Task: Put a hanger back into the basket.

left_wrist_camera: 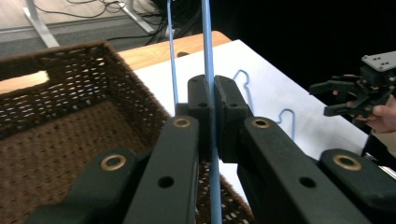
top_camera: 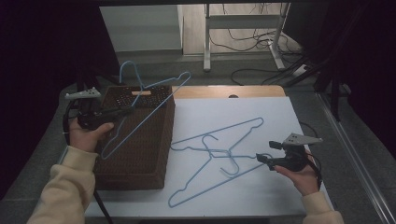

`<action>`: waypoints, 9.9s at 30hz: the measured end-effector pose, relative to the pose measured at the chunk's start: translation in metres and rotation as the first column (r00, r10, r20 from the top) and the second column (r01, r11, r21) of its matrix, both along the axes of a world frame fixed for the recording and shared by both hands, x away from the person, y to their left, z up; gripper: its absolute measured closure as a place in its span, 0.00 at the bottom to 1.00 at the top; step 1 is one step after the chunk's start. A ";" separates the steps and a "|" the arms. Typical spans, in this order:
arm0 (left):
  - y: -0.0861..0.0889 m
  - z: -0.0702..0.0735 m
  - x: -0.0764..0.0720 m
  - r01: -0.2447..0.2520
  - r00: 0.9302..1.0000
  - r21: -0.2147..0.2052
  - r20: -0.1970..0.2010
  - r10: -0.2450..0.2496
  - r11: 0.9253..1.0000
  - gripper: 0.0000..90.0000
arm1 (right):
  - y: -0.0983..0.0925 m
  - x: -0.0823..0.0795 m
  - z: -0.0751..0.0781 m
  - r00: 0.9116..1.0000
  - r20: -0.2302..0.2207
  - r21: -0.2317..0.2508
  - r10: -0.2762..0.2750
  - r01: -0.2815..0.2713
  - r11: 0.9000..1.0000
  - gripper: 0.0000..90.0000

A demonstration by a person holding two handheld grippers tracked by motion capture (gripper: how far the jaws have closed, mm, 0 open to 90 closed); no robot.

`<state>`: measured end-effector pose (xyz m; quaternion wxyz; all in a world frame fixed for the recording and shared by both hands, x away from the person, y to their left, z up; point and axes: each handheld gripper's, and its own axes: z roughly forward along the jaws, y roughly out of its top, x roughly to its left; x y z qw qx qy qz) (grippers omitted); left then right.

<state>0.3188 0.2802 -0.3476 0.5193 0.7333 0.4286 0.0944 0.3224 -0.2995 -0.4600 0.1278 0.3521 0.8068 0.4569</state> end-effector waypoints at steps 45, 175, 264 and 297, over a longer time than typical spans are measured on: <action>0.069 -0.093 0.002 -0.053 0.983 0.045 -0.175 0.060 0.998 0.96 | 0.006 0.001 -0.005 1.000 -0.024 -0.036 0.015 -0.016 0.999 0.22; -0.111 -0.080 -0.064 0.249 0.968 0.237 -0.052 -0.244 0.939 0.28 | 0.112 0.019 -0.044 0.952 -0.299 -0.371 -0.061 -0.057 0.927 0.79; -0.270 -0.131 -0.003 0.387 0.920 0.501 -0.157 -0.358 0.774 0.94 | 0.036 -0.005 0.039 0.949 -0.310 -0.056 -0.057 0.041 0.998 0.69; -0.212 -0.053 -0.009 0.257 0.965 0.238 -0.012 -0.262 0.937 0.96 | 0.004 -0.007 0.029 0.995 -0.066 0.089 -0.068 0.074 0.993 0.30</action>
